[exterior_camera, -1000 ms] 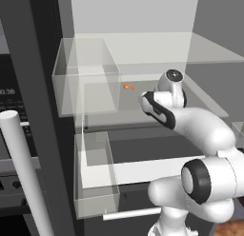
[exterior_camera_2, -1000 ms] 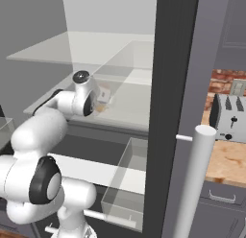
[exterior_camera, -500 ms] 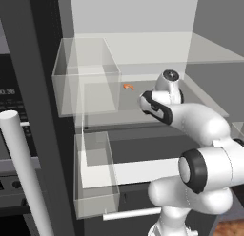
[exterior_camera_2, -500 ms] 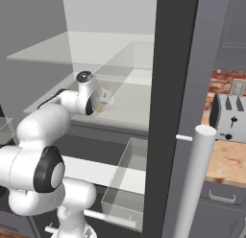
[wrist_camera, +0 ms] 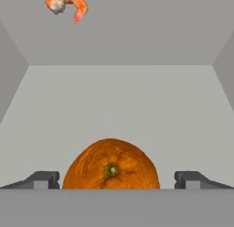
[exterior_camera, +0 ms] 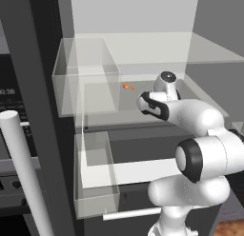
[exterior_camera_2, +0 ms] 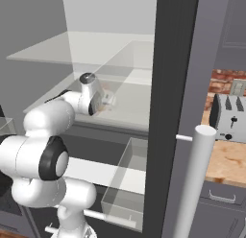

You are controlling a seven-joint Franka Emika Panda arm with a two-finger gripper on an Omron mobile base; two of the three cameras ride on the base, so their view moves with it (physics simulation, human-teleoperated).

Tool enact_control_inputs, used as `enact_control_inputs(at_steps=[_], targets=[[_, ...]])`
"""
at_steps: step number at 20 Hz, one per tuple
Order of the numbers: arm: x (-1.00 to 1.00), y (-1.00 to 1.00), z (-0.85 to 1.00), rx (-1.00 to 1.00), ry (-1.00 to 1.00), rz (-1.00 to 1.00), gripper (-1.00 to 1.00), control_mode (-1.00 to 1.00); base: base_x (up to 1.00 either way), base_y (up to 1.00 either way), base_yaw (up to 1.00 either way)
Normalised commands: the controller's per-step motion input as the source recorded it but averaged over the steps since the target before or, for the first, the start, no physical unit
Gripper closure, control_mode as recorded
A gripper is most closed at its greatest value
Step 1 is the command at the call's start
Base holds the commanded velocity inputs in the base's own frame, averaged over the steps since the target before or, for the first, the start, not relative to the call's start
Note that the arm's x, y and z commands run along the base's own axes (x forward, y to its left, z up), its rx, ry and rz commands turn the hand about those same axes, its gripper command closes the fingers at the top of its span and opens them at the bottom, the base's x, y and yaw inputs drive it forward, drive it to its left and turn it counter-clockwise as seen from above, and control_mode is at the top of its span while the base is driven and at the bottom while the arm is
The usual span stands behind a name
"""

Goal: Pick up the tangerine and kiwi from the fridge and place one fruit on each plate on the dining counter.

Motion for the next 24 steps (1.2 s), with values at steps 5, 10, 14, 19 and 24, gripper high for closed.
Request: enact_control_inputs(at_steps=[5,10,14,19,24], targets=[[0.0,0.0,-0.08,0.0,0.02,0.0,1.0,-1.0,0.0,0.0,0.0],[-0.07,0.0,-0.06,0.0,0.02,-0.01,1.0,-1.0,0.0,0.0,0.0],[-0.43,0.0,0.0,0.0,-0.19,-0.02,1.0,-1.0,0.0,0.0,0.0],[-0.73,0.06,0.19,-0.08,-0.28,-0.03,1.0,-1.0,0.0,0.0,0.0],[-0.98,0.0,0.7,0.03,-0.03,-0.03,1.0,-1.0,0.0,0.0,0.0]])
